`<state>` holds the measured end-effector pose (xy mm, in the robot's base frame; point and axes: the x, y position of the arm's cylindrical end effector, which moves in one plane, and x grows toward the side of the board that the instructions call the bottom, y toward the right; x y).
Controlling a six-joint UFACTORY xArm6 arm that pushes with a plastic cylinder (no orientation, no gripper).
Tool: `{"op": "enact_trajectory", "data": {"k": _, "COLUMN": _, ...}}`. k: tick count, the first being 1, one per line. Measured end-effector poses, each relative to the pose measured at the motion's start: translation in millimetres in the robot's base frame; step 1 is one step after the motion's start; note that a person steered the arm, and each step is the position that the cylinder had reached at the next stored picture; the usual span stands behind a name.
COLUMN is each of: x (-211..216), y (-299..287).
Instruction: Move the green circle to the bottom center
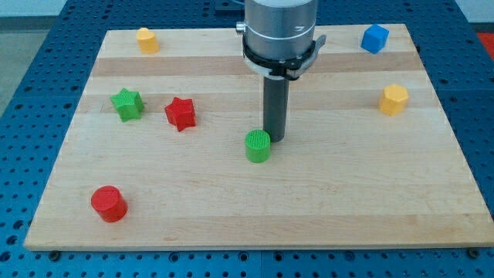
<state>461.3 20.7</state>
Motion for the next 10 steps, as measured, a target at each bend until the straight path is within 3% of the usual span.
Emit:
{"op": "enact_trajectory", "data": {"k": 5, "x": -21, "y": -27}}
{"op": "enact_trajectory", "data": {"k": 10, "x": 61, "y": -31}}
